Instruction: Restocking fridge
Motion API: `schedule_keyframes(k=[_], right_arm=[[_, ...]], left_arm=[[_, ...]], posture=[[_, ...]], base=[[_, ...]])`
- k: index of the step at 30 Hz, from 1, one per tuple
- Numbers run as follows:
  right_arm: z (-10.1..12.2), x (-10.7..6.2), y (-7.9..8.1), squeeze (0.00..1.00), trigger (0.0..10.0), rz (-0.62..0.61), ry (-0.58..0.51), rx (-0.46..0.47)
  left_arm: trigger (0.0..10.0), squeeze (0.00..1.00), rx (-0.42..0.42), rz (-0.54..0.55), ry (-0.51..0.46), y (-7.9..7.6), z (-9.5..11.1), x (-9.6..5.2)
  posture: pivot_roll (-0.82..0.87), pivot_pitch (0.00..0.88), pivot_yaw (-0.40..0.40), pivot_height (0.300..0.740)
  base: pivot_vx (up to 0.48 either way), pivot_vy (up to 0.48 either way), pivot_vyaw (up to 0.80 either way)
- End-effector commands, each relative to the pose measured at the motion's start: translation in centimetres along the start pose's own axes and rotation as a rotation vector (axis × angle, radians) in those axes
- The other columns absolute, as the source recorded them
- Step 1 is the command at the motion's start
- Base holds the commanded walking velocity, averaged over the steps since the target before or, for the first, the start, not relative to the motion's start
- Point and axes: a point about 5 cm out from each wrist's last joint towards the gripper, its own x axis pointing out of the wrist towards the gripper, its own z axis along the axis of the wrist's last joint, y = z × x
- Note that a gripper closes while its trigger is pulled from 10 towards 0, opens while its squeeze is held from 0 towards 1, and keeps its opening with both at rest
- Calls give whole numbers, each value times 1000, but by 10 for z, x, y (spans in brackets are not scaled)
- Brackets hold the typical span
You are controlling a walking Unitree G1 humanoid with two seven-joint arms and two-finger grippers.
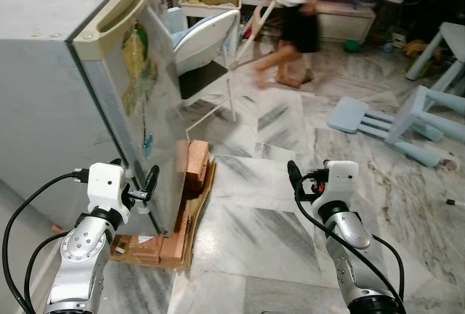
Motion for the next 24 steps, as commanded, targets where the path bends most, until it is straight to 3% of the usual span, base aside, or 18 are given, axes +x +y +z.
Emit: schedule_keyframes(k=[1, 7, 15, 20, 24], right_arm=[[3, 0, -2, 0, 10000, -8, -5, -8], [3, 0, -2, 0, 10000, -5, 0, -10], [2, 0, -2, 0, 10000, -1, 10, -17], [2, -2, -4, 0, 10000, -6, 16, -26], [4, -6, -7, 0, 10000, -11, 17, -35]], left_arm=[[10000, 0, 7, 6, -3, -1, 1, -3], [10000, 0, -7, 33, 8, 1, -1, -4], [10000, 0, -11, 10, 11, 3, 4, 9], [10000, 0, -6, 22, 9, 6, 9, 24], [10000, 0, -4, 31, 14, 10, 14, 45]], posture=[[67, 26, -33, 740], [70, 37, -38, 740], [65, 41, -39, 740], [49, 50, -41, 740], [22, 60, -39, 740]], base=[[0, 0, 0], [0, 0, 0], [0, 0, 0], [0, 0, 0], [0, 0, 0]])
